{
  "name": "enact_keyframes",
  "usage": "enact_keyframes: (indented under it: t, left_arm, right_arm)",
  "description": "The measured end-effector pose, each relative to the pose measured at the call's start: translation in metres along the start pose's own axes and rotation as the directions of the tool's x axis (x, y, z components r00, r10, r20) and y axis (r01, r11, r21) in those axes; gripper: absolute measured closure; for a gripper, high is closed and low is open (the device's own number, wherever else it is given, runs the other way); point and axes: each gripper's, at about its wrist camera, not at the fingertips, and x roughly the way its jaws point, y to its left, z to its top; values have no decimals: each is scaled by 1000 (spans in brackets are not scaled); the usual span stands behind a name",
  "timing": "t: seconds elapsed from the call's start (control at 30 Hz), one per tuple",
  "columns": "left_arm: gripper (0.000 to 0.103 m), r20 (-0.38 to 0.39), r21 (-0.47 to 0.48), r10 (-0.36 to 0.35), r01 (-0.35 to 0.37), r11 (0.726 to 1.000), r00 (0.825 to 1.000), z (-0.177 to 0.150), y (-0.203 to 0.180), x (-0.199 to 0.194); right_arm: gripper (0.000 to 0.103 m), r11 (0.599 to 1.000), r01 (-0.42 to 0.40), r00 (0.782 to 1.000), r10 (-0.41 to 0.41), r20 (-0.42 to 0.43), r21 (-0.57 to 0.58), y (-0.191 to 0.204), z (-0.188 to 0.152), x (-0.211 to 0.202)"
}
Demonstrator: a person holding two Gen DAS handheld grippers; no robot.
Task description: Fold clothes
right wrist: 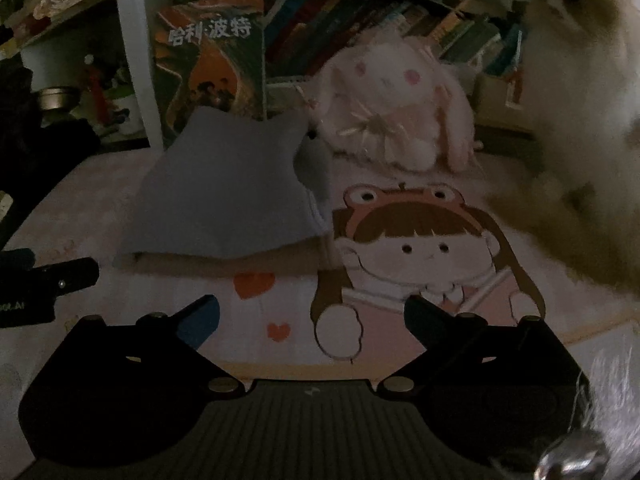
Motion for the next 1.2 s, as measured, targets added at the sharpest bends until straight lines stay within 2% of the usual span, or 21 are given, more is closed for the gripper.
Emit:
enact_keyframes:
  t: [0.33, 1.2]
  left_arm:
    - [2, -30, 10, 7, -7, 1000, 1000, -16, -2, -4]
    - [2, -45, 7, 23, -23, 1000, 999, -19, 0, -7]
  right_arm:
    - [3, 1000, 20, 1000, -19, -21, 10, 6, -24, -6]
    - [3, 1000, 14, 999, -15, -34, -5, 13, -30, -7]
